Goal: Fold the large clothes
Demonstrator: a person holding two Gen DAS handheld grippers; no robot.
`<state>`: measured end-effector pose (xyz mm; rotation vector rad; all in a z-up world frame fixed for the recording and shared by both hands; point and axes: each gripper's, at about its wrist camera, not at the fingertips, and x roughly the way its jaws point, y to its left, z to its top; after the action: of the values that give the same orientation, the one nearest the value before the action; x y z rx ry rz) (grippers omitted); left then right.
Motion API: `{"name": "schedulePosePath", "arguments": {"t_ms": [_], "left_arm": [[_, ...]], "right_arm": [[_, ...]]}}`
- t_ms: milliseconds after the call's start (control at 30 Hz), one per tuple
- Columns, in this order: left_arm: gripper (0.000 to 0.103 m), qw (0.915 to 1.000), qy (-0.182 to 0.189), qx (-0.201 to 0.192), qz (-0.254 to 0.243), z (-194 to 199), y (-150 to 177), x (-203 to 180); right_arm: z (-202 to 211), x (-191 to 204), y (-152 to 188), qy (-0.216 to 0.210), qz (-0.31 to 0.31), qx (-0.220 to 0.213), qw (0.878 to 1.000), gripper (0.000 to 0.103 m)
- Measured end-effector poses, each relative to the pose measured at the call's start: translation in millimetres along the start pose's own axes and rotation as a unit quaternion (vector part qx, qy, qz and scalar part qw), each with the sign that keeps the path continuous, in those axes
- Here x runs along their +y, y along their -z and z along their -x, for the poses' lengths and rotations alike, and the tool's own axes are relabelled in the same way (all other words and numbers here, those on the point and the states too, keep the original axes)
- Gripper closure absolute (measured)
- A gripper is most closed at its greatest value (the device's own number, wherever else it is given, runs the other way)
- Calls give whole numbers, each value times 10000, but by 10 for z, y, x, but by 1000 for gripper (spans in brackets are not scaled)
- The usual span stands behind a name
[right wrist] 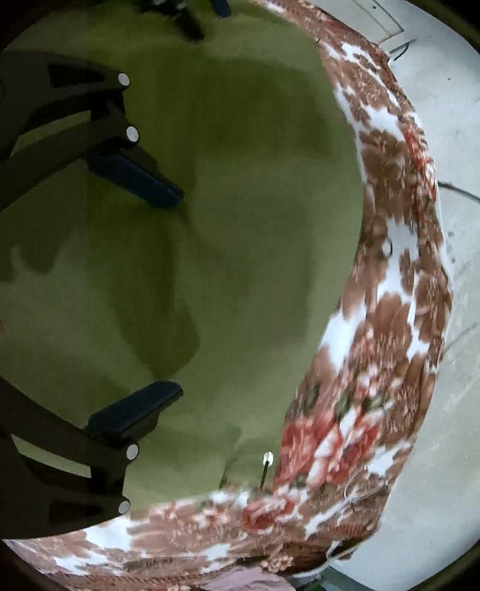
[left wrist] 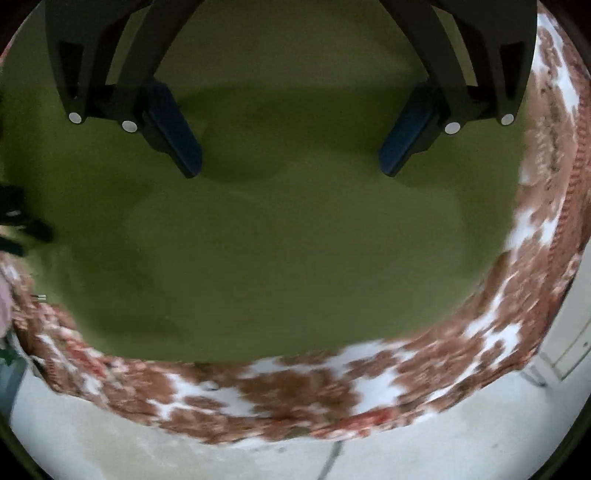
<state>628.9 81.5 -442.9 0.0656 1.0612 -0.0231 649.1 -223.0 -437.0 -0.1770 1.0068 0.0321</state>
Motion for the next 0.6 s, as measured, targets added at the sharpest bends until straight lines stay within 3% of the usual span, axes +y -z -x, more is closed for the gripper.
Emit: {"name": "schedulePosePath", "arguments": {"t_ms": [167, 333, 467, 600], "left_arm": [[4, 9974, -662, 134, 235, -17, 174, 802], [6, 9926, -1038, 261, 579, 157, 300, 1463], [6, 9920, -799, -69, 978, 686, 442, 1630], [6, 9922, -419, -349, 1117, 1197, 672, 1457]], "right_arm": [[-127, -751, 223, 929, 273, 204, 9951, 7], [-121, -1506, 374, 1264, -204, 438, 9908, 7], [178, -1574, 344, 936, -729, 300, 9925, 7], [642, -1106, 274, 332, -604, -34, 9976, 6]]}}
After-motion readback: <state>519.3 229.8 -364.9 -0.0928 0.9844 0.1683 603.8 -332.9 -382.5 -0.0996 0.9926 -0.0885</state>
